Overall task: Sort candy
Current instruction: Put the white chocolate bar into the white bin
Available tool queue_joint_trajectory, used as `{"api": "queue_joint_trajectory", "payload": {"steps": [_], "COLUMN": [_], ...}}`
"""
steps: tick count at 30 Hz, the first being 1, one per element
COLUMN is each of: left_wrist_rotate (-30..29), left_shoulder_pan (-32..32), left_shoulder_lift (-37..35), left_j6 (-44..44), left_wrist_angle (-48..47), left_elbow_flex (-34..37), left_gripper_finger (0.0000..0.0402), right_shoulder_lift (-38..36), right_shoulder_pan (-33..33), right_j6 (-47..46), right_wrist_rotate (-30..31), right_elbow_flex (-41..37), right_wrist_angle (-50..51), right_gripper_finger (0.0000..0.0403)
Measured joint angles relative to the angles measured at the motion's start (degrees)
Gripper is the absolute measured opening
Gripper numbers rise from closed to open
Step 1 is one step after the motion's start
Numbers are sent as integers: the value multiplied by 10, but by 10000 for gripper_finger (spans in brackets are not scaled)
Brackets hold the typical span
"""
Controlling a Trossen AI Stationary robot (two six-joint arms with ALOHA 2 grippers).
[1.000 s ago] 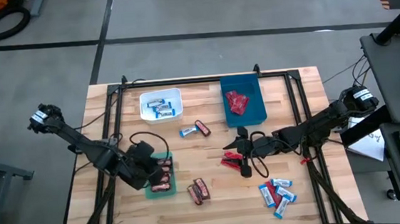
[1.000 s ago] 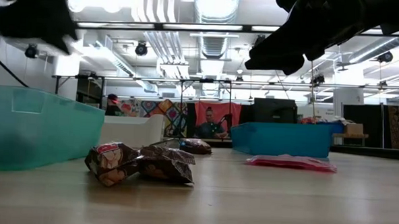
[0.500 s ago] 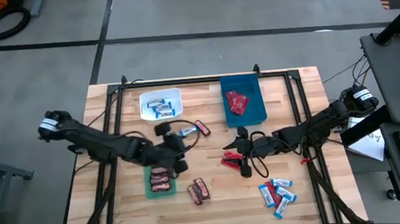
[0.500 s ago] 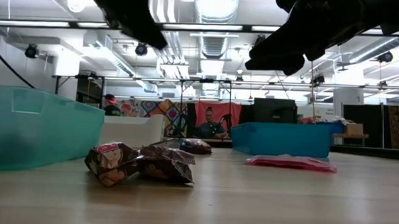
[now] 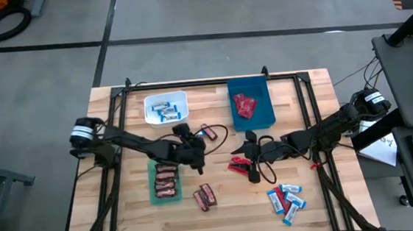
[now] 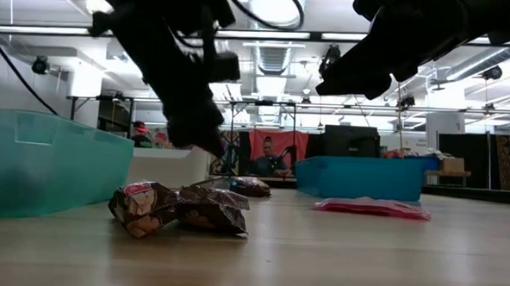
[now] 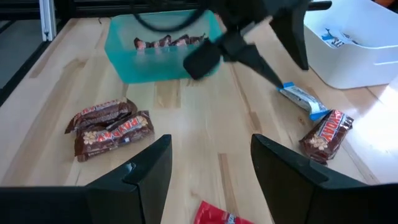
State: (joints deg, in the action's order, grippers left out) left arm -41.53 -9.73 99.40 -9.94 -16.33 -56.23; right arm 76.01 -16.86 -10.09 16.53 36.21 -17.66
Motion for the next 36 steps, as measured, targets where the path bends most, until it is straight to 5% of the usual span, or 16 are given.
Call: {"api": "queue_joint_trajectory", "payload": {"steps": [27, 36], "left_wrist_rotate": [2, 5], "left_shoulder_pan": [55, 57], "left_shoulder_lift": [95, 106], "left_j6": [-17, -22], "left_wrist_angle": [70, 73], "left_elbow_flex": [0, 0], "left_gripper_finger": [142, 70], "right_shoulder_lift": [0, 0], "right_shoulder_pan": [0, 0], "right_j6": [-1, -6], "right_wrist_rotate": [0, 0], "right_elbow_flex": [0, 0], "right_wrist_angle": [15, 20], "right_gripper_finger": [210, 210]}}
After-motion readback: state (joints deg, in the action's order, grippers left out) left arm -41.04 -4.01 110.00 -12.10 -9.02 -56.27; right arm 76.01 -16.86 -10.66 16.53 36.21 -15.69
